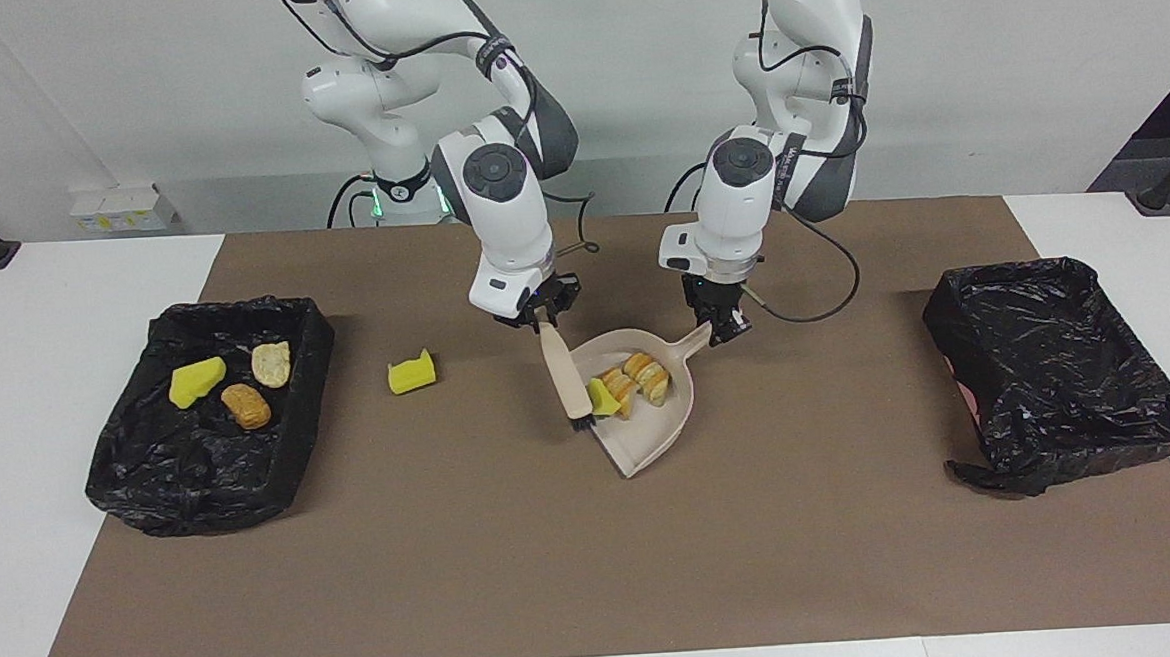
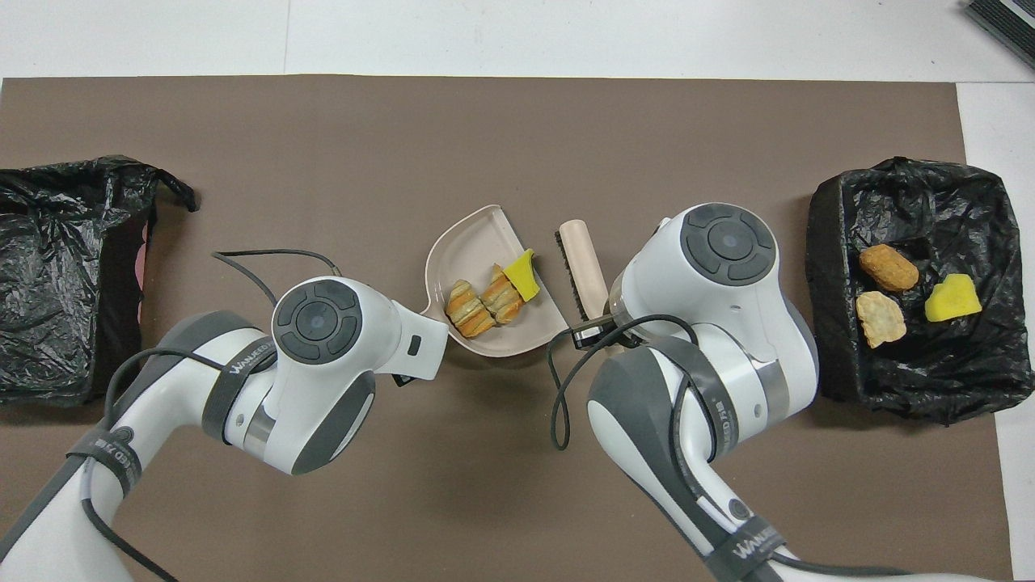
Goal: Sweep and dump trash in bin
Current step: 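Sweep the bread and sponge pieces farther out into the dustpan, then move the brush behind the last yellow sponge with the right gripper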
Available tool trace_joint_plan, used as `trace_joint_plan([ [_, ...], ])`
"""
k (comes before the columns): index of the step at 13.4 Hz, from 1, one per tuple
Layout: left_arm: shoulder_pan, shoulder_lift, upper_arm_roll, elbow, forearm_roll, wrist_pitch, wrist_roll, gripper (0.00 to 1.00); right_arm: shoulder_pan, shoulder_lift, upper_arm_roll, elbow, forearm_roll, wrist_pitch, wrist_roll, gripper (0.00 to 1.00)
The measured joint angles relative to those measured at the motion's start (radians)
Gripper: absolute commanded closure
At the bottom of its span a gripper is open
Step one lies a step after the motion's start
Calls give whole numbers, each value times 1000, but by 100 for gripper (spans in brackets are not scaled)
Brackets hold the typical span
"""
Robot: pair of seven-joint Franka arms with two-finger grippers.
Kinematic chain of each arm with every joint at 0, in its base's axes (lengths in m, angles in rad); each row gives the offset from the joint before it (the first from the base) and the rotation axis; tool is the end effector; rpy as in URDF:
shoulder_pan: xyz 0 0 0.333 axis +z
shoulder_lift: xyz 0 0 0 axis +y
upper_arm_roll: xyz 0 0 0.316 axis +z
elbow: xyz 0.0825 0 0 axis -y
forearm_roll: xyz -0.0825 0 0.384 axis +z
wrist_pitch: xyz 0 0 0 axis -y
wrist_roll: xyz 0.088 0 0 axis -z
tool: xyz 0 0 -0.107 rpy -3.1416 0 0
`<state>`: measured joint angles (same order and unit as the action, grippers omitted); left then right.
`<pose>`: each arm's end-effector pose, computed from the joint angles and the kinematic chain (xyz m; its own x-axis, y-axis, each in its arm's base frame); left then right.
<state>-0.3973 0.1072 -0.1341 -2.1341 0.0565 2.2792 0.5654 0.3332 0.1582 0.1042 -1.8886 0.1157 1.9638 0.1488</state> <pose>0.4838 -0.2819 0.3613 0.4247 -0.9052 0.0165 -0.9040 -0.4250 -0.0460 0.5316 0.2545 0.4165 0.9652 0.2409 -0.1017 0.2304 -0.9674 -0.1050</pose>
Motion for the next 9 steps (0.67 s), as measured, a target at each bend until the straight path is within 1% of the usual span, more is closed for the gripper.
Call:
trace_joint_plan([
  [3,-3,1,-9,0,0,15,4,100,-19,-1,-1,13,0,-6,-20,100],
  [6,-18,1,-16,0,0,15,96,100,-66,-13,-2,67,0,-84,-24,100],
  [9,-38,0,-19,0,0,-35,152,100,-118,-36,-7,72,-24,-159,-25,100],
])
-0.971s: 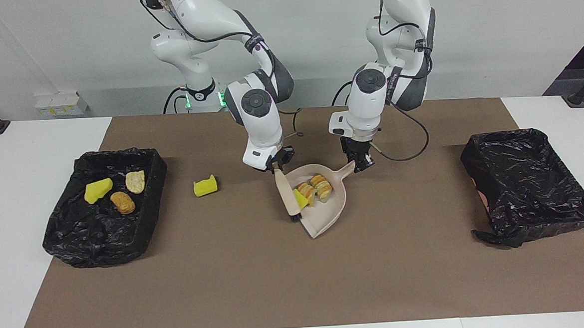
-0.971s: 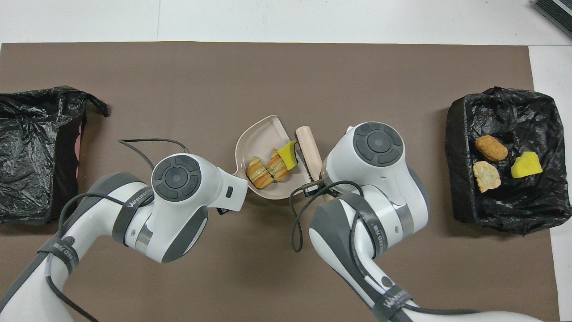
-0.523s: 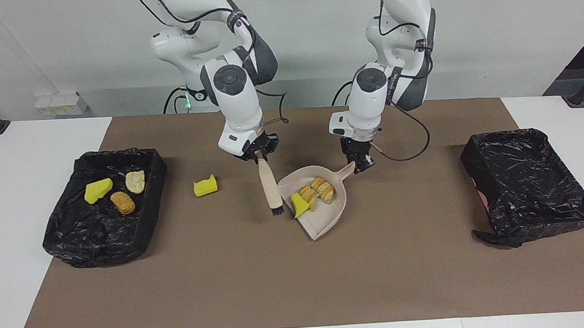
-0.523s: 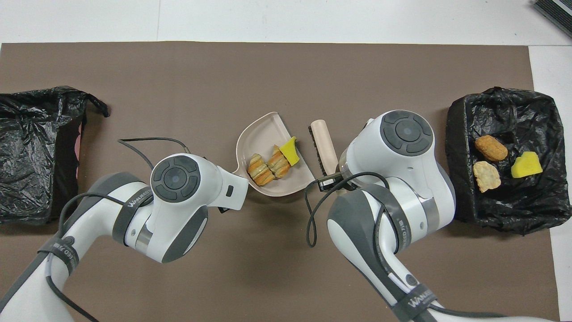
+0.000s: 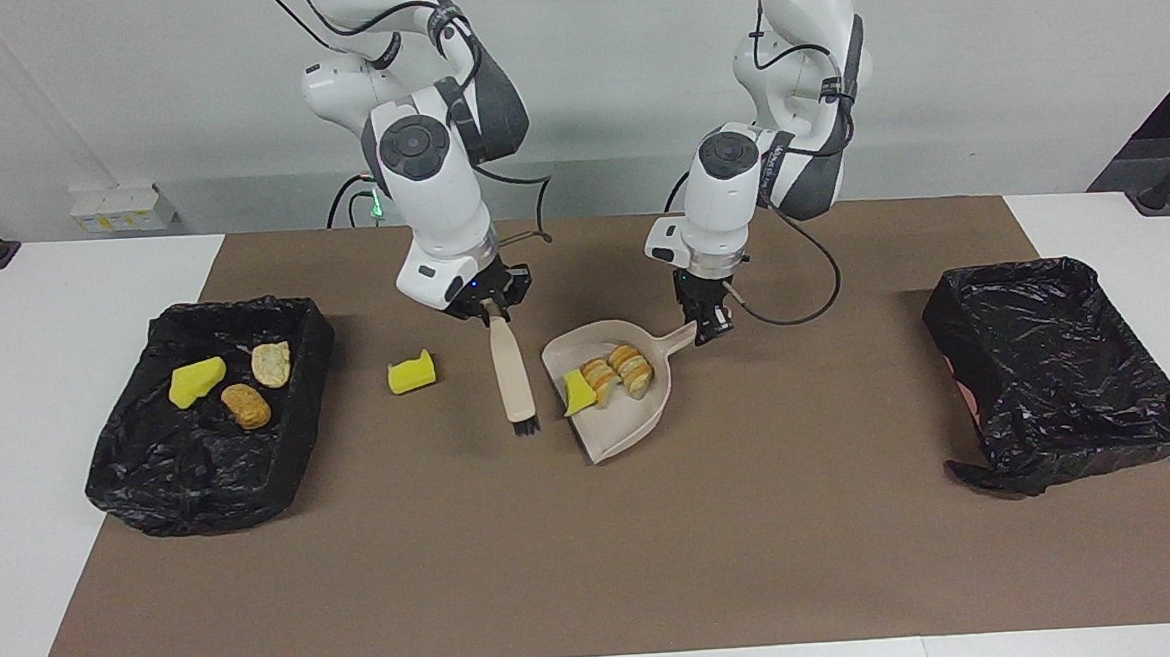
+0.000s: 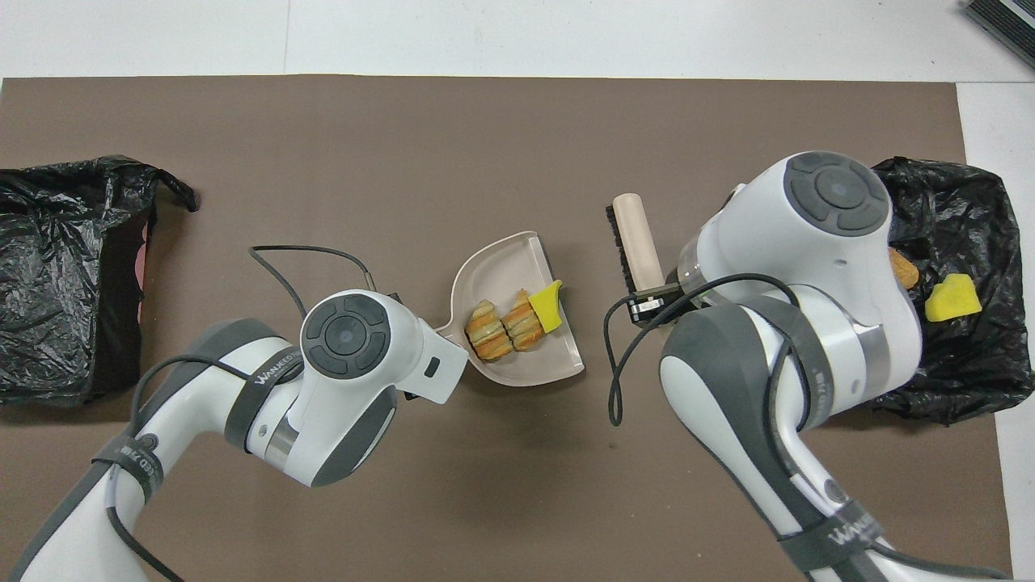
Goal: Sweep and dump trash in bin
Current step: 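Move the brush behind the last yellow sponge with the right gripper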
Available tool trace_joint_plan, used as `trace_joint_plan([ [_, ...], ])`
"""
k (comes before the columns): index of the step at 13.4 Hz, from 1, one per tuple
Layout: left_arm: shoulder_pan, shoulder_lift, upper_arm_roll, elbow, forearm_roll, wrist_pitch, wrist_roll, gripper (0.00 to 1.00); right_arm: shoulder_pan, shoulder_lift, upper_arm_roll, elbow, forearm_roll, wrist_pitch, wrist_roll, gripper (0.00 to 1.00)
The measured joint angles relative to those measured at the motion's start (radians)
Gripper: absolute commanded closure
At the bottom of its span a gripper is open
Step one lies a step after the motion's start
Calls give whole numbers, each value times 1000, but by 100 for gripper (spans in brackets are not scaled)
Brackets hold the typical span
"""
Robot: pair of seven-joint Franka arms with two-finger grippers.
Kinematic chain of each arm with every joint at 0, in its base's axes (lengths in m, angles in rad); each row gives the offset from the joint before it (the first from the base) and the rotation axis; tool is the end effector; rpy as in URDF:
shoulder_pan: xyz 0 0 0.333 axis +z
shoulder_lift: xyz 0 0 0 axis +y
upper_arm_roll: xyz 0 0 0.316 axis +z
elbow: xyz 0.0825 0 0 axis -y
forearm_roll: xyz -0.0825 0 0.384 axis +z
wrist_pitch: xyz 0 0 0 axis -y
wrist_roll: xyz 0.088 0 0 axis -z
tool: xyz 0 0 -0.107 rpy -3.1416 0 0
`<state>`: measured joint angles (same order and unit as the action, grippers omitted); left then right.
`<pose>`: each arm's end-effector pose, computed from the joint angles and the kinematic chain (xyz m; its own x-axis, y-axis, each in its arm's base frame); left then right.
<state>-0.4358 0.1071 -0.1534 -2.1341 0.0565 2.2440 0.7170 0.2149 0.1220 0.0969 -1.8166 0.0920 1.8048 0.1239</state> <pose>0.4639 -0.3070 0.3584 0.2285 -0.9734 -0.0155 -0.9734 -0.2281 -0.0236 0.5515 0.1838 0.4585 0.9757 0.1640 -0.1450 0.1537 -0.9849 -0.0801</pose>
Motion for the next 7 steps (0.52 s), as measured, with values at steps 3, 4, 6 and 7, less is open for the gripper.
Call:
trace_joint_plan([
  [3,-40,-11,-2,2,0,-61,4,100,-69,-14,-3,-41,-85,-24,-32,100],
  [4,-45,-15,-2,2,0,-70,3,100,-97,-21,-4,-65,-121,-20,-63,100],
  [6,-48,-17,-3,2,-1,-77,-10,100,-155,-37,-5,-112,-194,-14,-117,100],
  [7,-59,-18,-3,2,-1,-79,-19,100,-174,-51,-6,-144,-223,-13,-127,100],
])
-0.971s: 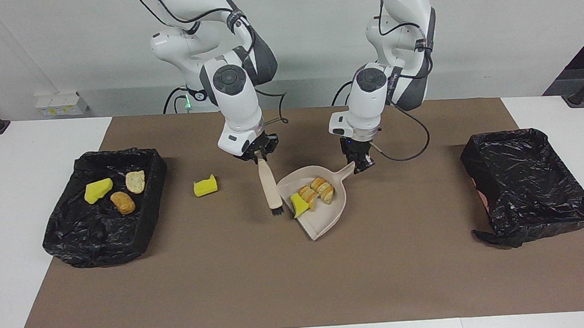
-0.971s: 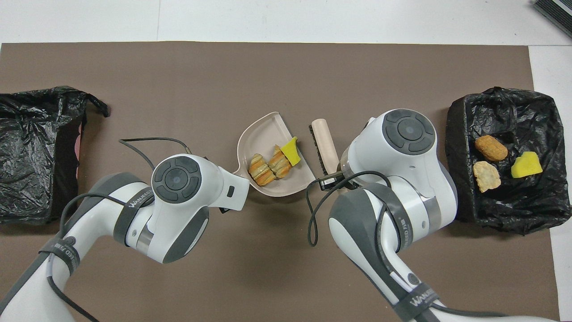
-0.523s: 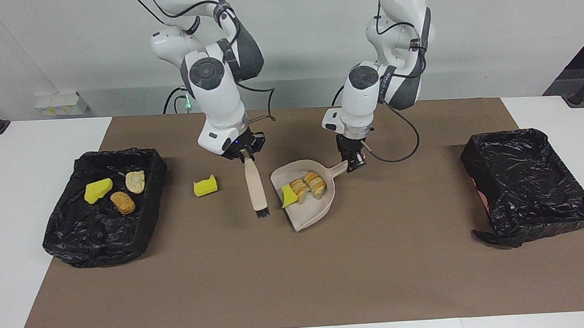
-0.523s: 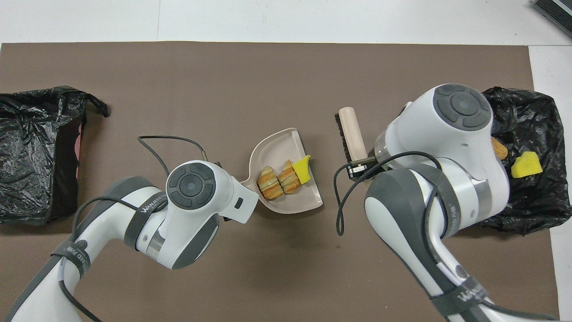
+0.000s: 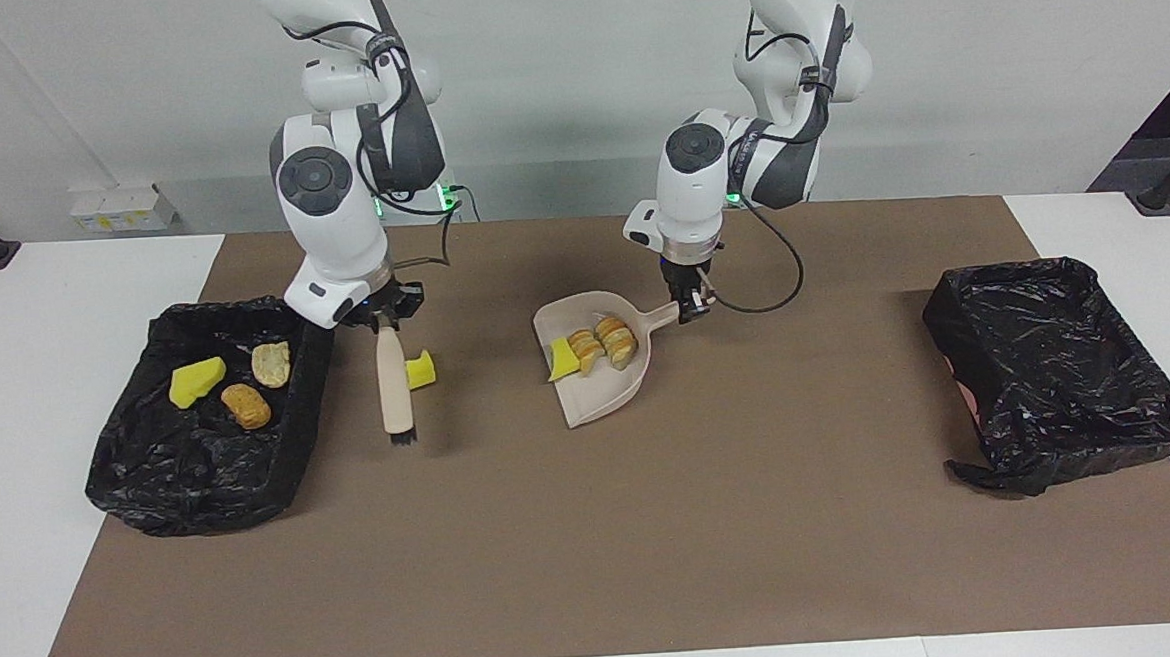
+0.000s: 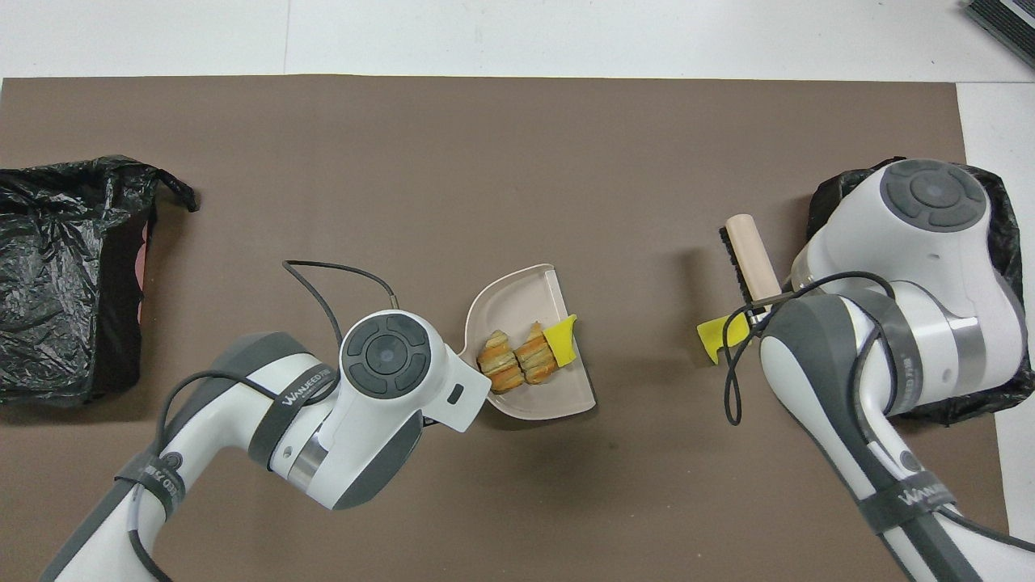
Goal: Sweep and dump trash in bin
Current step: 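Move the brush behind the last yellow sponge with the right gripper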
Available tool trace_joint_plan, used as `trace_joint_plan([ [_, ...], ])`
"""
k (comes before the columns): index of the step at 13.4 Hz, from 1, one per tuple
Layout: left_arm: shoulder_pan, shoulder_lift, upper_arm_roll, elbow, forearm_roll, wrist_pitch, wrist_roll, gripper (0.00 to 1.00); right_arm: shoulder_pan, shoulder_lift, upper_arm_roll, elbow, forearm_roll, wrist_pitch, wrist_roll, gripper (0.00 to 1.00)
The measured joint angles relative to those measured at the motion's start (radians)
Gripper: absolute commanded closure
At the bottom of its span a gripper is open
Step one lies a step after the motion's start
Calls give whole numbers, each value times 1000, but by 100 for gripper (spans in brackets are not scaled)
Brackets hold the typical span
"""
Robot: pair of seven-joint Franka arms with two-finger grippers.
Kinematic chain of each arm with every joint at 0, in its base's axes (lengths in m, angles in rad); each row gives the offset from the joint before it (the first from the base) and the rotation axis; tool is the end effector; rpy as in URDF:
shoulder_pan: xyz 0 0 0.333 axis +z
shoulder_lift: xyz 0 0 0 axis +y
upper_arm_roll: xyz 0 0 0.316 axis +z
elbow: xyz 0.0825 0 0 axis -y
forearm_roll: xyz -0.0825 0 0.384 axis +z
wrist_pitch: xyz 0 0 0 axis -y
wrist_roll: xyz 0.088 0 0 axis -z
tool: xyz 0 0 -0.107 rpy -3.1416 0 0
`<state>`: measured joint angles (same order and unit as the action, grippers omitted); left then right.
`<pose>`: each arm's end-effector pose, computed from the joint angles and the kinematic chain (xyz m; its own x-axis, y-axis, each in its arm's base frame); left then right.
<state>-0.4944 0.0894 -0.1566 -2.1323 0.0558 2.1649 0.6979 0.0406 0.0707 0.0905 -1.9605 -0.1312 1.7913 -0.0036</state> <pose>0.4374 -0.3295 0.3621 0.1877 -0.9802 -0.0625 -0.9819 -0.1888 0.0126 0.5425 0.0596 0.4216 0.9577 0.1601 -0.2392 0.1905 -0.9755 0.1100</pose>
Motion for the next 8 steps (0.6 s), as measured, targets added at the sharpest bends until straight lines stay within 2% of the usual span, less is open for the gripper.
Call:
trace_joint_plan([
  [5,-37,-5,0,-1,0,-6,-28,100,-22,-112,0,-190,-40,15,69,100],
  [8,-37,-5,2,-1,0,-7,-28,100,-21,-128,5,-321,-46,143,153,100],
])
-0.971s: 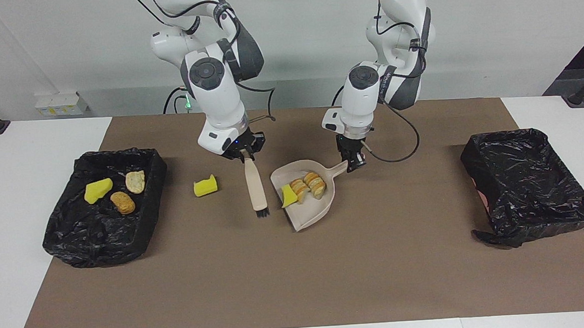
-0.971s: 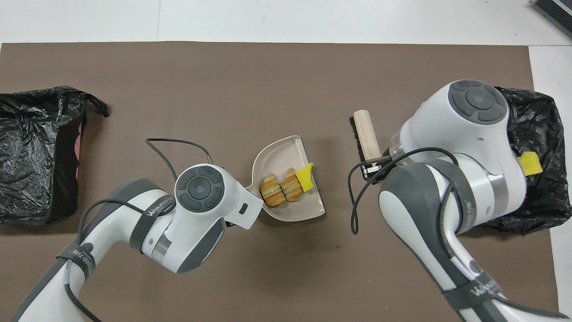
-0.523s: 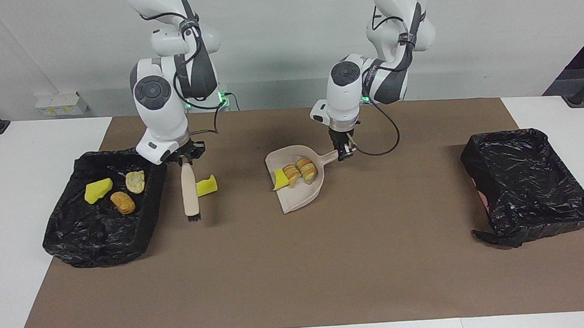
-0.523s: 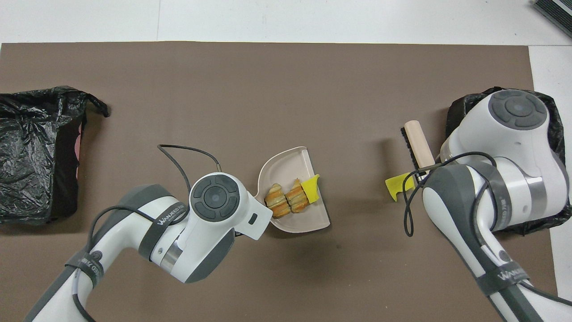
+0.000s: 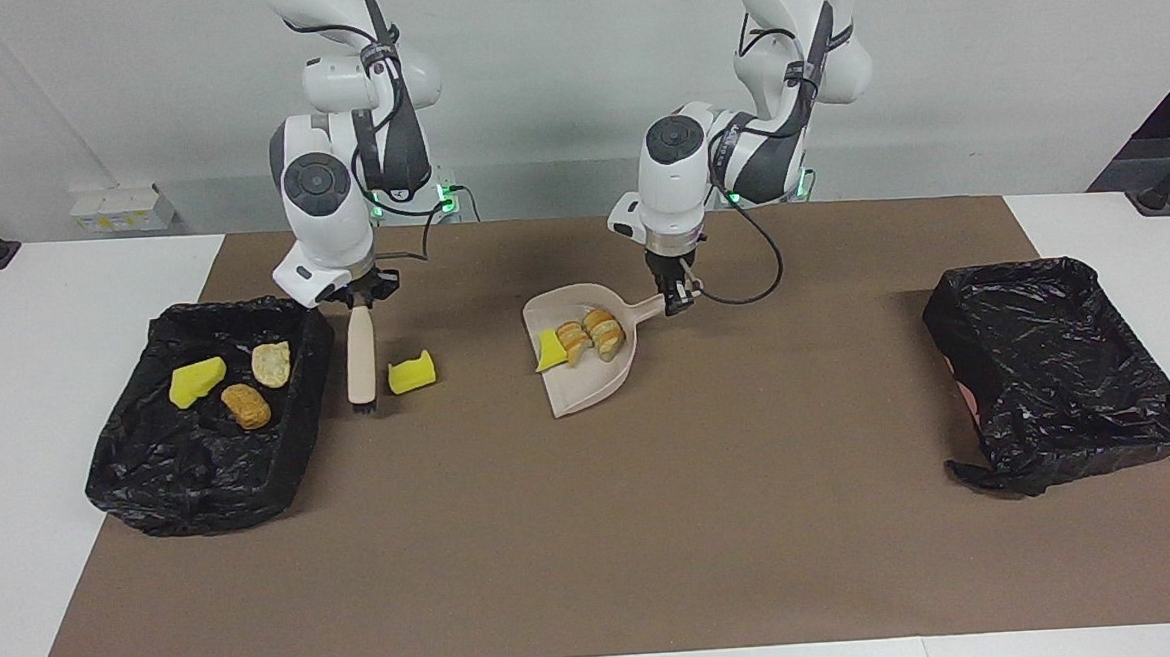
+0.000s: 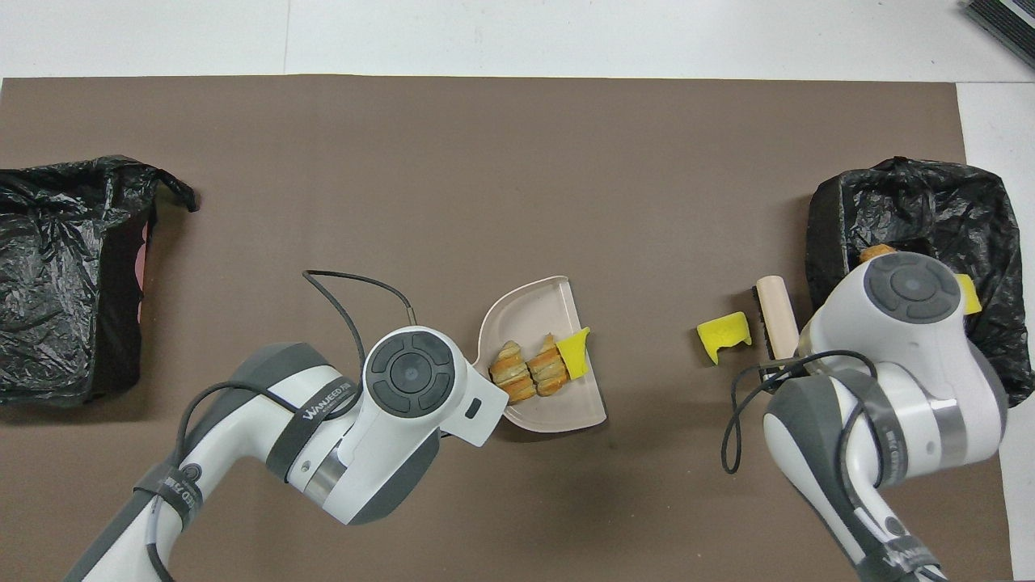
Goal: Sweep and dump trash in bin
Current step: 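Move the brush behind the last yellow sponge with the right gripper, then brush the last yellow sponge into the dustpan with the right gripper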
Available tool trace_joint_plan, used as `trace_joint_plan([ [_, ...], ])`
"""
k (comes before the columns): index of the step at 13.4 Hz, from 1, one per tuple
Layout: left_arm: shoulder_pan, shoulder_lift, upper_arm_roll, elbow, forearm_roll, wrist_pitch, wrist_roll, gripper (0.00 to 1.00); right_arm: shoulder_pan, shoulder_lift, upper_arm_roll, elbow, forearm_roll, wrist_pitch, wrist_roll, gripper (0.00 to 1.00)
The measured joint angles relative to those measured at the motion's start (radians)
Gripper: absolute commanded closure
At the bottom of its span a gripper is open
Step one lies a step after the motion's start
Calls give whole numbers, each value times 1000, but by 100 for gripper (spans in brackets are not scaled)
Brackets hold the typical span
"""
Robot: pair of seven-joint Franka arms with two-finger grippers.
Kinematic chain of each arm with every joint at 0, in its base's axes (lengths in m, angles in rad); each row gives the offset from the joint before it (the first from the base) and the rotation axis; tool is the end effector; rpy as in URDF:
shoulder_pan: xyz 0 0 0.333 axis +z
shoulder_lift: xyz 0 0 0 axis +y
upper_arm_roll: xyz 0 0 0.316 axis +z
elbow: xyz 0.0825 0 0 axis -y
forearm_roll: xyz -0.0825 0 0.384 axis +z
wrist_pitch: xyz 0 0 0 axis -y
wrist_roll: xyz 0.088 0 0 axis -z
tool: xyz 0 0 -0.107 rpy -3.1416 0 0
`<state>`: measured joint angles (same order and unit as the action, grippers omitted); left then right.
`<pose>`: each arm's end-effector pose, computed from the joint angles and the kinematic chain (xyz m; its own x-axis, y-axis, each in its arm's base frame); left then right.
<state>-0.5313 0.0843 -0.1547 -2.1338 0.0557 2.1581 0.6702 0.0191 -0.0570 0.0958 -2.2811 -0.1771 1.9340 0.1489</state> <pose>0.4246 -0.3438 0.3637 0.1807 -0.9813 -0.0660 -0.9832 -0.1819 0.0121 0.4721 0.0424 0.3584 0.9636 0.0249 -0.2663 0.0769 -0.9794 0.1868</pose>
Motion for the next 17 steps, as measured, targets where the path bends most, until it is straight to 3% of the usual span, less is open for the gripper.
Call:
trace_joint_plan([
  [3,0,0,1,0,0,-1,0,100,25,1,7,-62,2,81,20,100],
  [6,0,0,4,0,0,-2,0,100,129,2,14,-58,75,100,29,100],
  [12,0,0,5,-1,-1,-3,-3,100,231,66,19,-7,255,189,35,100],
  [17,6,0,12,-1,-1,-8,-73,100,319,112,23,73,395,193,35,100],
])
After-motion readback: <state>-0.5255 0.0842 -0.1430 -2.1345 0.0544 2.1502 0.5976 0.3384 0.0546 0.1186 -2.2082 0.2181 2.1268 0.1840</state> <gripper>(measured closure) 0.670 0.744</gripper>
